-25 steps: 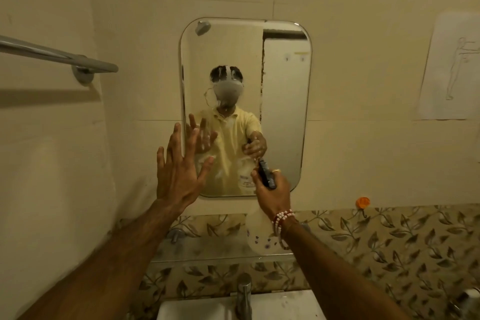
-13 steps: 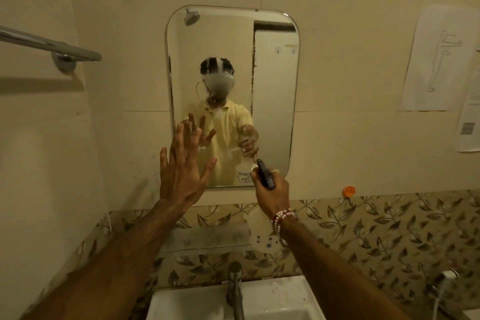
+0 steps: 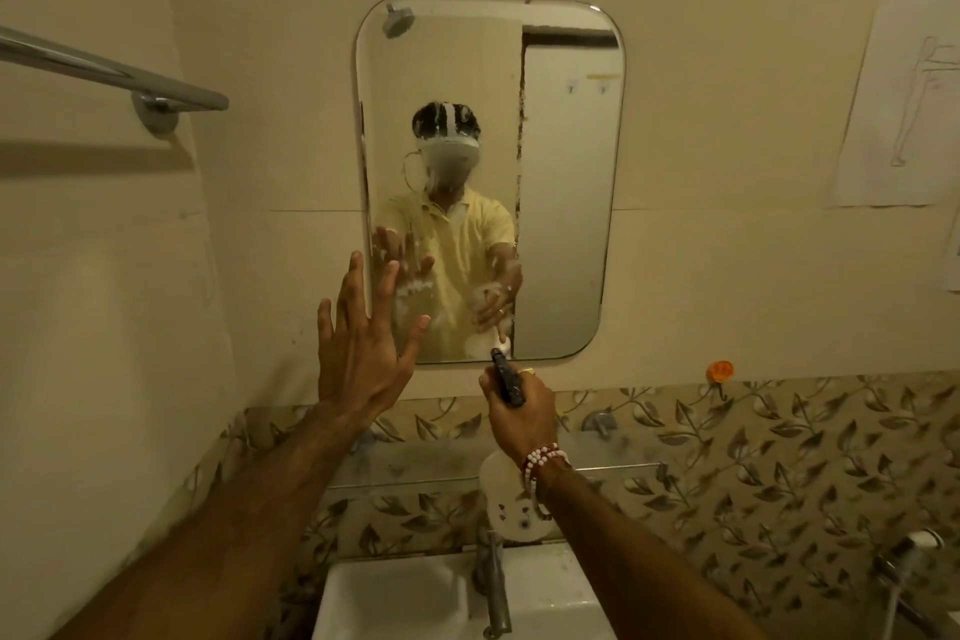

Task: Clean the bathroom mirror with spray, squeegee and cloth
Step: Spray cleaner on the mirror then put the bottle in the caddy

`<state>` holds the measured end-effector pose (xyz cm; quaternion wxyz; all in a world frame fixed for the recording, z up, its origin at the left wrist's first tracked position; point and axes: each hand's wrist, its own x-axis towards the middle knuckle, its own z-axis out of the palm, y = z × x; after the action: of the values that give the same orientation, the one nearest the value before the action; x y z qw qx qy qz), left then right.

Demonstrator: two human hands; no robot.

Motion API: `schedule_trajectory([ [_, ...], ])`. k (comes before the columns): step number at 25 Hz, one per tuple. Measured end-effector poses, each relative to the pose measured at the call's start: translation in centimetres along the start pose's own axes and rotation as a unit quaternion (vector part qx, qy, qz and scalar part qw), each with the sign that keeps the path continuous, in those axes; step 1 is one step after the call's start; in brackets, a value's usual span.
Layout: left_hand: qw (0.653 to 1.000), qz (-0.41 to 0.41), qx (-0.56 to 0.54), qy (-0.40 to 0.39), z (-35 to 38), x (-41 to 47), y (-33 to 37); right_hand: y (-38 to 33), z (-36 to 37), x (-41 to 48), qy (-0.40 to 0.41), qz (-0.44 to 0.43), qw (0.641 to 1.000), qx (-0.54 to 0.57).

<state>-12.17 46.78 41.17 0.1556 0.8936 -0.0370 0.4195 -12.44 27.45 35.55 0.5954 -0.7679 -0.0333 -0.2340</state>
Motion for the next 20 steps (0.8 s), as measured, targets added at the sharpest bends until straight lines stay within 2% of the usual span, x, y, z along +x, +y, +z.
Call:
schedule_trajectory([
  [5, 0.999, 0.021, -0.036, -0.016, 2.4, 0.1, 3.5, 2.0, -4.3, 1.3, 0.091, 0.016, 0.996, 0.004],
  [10, 0.996, 0.049, -0.062, -0.029, 4.6, -0.1, 6.3, 3.4, -6.6, 1.9, 0.089, 0.027, 0.996, 0.008],
  [15, 0.993, 0.064, -0.094, -0.040, 6.3, -0.8, 8.1, 3.7, -8.5, 1.5, 0.098, -0.026, 0.994, -0.046],
  [20, 0.986, 0.097, -0.112, -0.075, 9.2, -2.2, 11.4, 4.8, -12.5, 1.1, 0.142, -0.014, 0.984, -0.106],
])
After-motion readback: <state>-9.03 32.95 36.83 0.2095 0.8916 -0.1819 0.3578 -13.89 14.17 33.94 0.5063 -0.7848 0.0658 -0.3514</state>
